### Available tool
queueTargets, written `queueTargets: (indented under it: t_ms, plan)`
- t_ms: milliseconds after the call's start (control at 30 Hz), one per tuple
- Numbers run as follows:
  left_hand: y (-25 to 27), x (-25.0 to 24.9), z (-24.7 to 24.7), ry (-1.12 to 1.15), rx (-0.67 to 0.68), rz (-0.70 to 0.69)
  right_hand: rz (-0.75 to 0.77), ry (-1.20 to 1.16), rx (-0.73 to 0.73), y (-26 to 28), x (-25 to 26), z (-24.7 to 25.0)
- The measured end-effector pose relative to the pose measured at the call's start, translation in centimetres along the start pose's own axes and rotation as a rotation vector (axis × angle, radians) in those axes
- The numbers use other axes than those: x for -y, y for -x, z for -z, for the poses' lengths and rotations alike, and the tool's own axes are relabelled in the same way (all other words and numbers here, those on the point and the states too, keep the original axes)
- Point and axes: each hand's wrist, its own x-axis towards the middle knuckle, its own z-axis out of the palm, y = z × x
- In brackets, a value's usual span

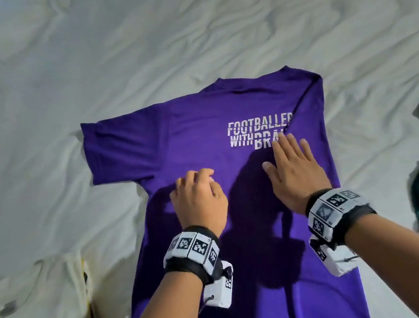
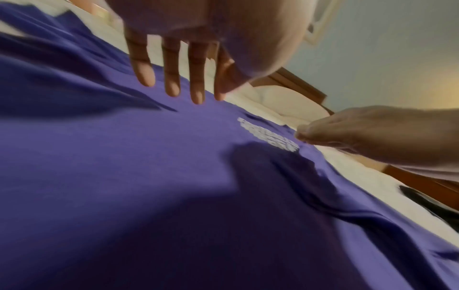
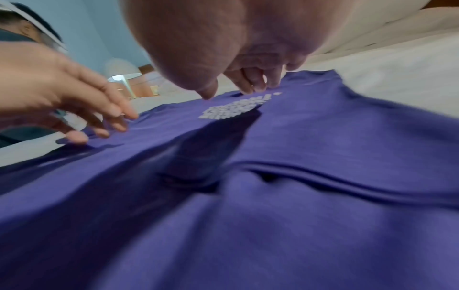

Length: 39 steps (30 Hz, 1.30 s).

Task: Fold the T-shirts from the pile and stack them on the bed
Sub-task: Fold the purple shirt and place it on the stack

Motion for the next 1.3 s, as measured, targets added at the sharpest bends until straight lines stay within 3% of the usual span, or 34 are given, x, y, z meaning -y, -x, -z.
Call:
queueTargets:
  t_ms: [67, 100, 200, 267, 467, 633, 800, 1033, 1133, 1200, 1300]
  plan:
    - [0.1, 3.4, 2.2, -0.044, -0.095, 0.180, 0.089, 0.009, 0.014, -1.5, 3.6, 0.3]
    - [-0.1, 4.7, 3.0, -0.064, -0.072, 0.281, 0.121, 0.015, 0.014, -2.5, 5.4, 0.5]
    - [-1.6, 7.1, 4.0, -0.130, 0.154, 0.556, 0.172, 0.036, 0.026, -5.8, 10.4, 0.4]
    - [-2.4, 7.9, 3.7, -0.149, 0.255, 0.616, 0.173, 0.001, 0.023, -8.0, 13.4, 0.3]
    - [-3.9, 9.1, 2.0, -0.229, 0.295, 0.599, 0.069, -0.320, -0.035, -14.7, 19.3, 0.3]
    - [-4.1, 9.5, 1.9, -0.198, 0.336, 0.562, -0.004, -0.185, -0.028, -17.9, 20.9, 0.1]
    - [-4.5, 8.7, 3.9, -0.003, 0.335, 0.602, -0.027, -0.195, -0.078, -17.2, 20.9, 0.0]
    - [-1.4, 3.4, 4.8, 0.097, 0.205, 0.513, 0.104, -0.215, -0.137, -14.9, 16.3, 3.5]
    - [-0.3, 0.1, 3.6, 0.083, 0.101, 0.408, 0.157, -0.155, -0.144, -14.4, 13.0, 4.6]
    - [0.5, -1.9, 2.0, 0.022, 0.151, 0.311, 0.175, -0.109, -0.136, -14.2, 10.9, 5.0]
    - [1.3, -4.2, 0.0, -0.056, 0.354, 0.218, 0.185, -0.067, -0.103, -14.2, 8.4, 5.2]
